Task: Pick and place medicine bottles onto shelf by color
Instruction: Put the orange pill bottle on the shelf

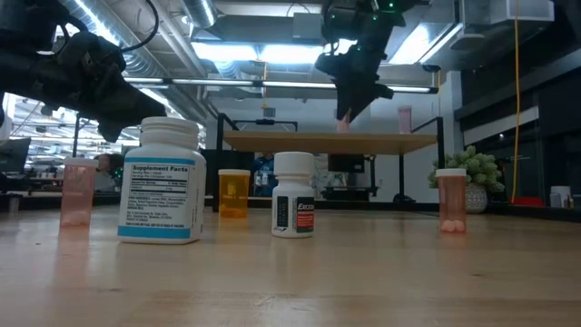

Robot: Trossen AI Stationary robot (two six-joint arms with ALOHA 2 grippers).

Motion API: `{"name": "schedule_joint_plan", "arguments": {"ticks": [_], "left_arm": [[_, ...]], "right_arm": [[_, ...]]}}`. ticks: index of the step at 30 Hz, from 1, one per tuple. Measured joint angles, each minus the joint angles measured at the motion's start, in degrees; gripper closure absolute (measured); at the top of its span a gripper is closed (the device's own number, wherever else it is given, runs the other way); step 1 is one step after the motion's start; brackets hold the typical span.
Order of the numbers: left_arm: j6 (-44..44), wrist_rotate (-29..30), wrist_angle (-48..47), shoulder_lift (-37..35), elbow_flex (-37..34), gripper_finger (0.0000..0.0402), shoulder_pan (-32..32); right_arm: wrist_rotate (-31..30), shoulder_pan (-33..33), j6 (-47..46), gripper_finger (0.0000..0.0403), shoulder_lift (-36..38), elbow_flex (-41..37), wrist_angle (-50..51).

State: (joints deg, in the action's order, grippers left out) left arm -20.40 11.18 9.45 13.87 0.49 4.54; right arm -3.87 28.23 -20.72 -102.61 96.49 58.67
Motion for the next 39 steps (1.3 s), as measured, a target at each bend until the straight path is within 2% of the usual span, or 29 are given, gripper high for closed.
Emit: {"name": "schedule_joint_plan", "arguments": {"ticks": [14, 24, 39], "left_arm": [[0.0, 0.2, 0.0, 0.0, 0.0, 0.0308, 0.0], [0.0, 0.2, 0.0, 0.0, 0.0, 0.0308, 0.0], [0.0, 0.2, 0.0, 0.0, 0.0, 0.0308, 0.0]], "right_arm": [[-1.5, 0.0, 1.7, 0.0290, -0.1, 0.1, -0.4], [-1.5, 0.0, 1.7, 0.0250, -0.3, 0.1, 0.1], [-1.5, 0.0, 1.7, 0.0222, 0.0, 0.5, -1.1]]}}
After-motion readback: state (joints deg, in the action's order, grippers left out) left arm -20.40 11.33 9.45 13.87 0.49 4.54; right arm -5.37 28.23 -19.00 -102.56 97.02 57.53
